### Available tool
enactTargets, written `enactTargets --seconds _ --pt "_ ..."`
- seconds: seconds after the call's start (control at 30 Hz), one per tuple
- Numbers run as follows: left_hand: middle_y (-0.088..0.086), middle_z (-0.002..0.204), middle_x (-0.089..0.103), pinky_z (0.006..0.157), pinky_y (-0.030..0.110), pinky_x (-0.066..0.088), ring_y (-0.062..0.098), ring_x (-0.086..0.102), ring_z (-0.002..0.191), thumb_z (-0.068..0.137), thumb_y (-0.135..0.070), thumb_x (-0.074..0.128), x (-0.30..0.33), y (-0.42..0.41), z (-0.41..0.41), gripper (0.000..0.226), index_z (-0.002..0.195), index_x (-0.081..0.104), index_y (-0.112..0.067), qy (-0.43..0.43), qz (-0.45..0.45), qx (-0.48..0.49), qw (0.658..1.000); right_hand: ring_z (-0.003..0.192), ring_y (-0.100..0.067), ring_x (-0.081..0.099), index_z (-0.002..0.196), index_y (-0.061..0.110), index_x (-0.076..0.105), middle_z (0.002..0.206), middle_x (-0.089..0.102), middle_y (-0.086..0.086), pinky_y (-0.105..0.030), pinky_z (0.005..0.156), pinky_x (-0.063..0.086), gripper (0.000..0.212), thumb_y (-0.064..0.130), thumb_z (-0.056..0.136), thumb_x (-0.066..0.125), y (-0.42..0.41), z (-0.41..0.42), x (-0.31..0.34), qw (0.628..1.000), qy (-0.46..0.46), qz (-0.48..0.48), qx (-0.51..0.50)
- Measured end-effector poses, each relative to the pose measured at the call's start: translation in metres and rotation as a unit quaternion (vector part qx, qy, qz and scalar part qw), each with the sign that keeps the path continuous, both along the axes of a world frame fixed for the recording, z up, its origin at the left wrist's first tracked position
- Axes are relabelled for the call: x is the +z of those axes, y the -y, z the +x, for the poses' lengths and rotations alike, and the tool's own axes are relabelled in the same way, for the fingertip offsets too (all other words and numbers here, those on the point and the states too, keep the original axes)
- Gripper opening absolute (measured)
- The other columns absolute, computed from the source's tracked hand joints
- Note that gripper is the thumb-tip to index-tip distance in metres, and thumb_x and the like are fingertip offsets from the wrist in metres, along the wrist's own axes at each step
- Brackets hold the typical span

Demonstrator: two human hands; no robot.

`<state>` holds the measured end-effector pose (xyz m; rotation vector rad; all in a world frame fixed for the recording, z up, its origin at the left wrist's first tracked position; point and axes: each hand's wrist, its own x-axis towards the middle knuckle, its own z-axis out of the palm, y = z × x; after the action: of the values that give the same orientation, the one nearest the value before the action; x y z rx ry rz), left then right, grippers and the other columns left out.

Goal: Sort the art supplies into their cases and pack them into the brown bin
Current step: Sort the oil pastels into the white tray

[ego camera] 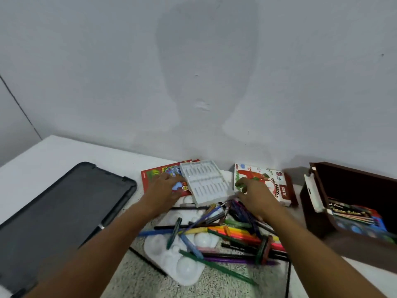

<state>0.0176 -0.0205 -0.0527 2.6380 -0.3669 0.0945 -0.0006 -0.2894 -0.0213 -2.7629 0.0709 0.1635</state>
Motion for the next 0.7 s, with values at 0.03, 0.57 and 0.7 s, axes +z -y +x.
enactTargets --seconds 0.03,0.57,0.7 --pt "0.017 0.086 0.065 0.078 0.036 0.046 0.033 0.061 0.082 0.075 -0.044 0.045 -0.001 0.004 0.002 0.052 0.11 0.07 -0.015 -0.001 -0.009 -0.011 1.0 0.101 -0.024 0.06 0.122 0.02 0.058 0.115 0.066 -0.009 -0.03 0.081 0.047 0.029 0.025 0.093 0.058 -0.006 0.001 -0.004 1.0 -0.012 0.01 -0.006" --pt "0.006 0.083 0.061 0.066 0.027 0.05 0.017 0.06 0.069 0.086 -0.008 0.063 0.002 0.033 0.009 0.035 0.119 0.057 -0.018 -0.026 -0.225 -0.003 0.974 0.087 -0.024 0.063 0.118 0.006 0.064 0.105 0.069 -0.01 -0.027 0.07 0.049 0.032 0.013 0.087 0.06 -0.047 -0.014 0.002 0.968 0.05 0.188 -0.161" --pt "0.003 0.088 0.061 0.069 0.034 0.056 0.015 0.064 0.076 0.08 -0.002 0.068 0.027 0.022 -0.011 0.057 0.125 0.047 -0.03 -0.04 -0.345 -0.013 0.938 0.082 -0.016 0.065 0.115 0.018 0.062 0.101 0.069 -0.002 -0.032 0.07 0.053 0.023 0.018 0.092 0.057 -0.045 -0.034 0.007 0.948 0.043 0.271 -0.16"
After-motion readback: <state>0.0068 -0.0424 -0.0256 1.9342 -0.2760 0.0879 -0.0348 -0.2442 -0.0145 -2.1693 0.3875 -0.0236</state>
